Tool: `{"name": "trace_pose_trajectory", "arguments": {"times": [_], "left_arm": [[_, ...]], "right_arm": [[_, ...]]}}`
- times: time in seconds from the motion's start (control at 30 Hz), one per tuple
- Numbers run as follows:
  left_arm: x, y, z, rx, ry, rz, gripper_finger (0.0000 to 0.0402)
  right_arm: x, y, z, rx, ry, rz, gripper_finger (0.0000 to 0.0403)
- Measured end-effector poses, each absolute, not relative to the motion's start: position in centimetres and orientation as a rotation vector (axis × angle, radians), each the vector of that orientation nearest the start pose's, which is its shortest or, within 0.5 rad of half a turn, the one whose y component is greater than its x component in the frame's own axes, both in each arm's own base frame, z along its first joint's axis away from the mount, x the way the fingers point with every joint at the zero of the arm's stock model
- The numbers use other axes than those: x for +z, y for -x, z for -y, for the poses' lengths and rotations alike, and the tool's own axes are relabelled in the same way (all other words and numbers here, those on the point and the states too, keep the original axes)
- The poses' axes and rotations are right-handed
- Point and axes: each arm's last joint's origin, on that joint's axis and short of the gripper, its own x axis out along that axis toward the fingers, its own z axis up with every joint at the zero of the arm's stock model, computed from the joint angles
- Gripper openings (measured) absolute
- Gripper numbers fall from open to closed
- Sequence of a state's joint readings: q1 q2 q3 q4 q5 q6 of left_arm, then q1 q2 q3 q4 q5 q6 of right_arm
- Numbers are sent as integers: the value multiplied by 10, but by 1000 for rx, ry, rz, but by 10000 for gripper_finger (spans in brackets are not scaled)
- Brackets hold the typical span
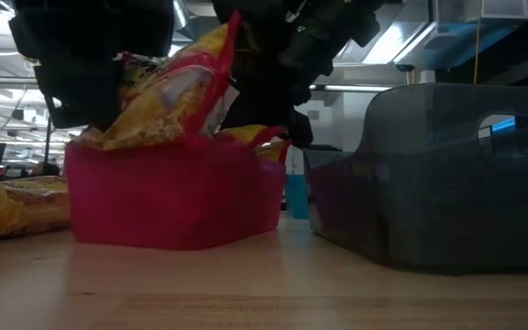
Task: Sort Maruchan noodles
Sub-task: Put the red bag into the red bin
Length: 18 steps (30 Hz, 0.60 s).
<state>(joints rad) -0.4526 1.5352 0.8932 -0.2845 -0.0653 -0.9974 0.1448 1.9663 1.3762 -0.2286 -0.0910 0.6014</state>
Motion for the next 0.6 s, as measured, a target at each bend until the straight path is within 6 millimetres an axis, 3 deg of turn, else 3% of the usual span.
{"name": "trace_pose_trajectory", "arguments": {"times": [0.27, 0.6], "left_arm": [[193, -271, 127, 201, 663, -919, 0], [194, -271, 126, 234, 673, -897, 0]], "right_arm": [[207, -427, -69, -15, -485, -815, 1], [206, -425, -68, -46, -462, -842, 0]]}}
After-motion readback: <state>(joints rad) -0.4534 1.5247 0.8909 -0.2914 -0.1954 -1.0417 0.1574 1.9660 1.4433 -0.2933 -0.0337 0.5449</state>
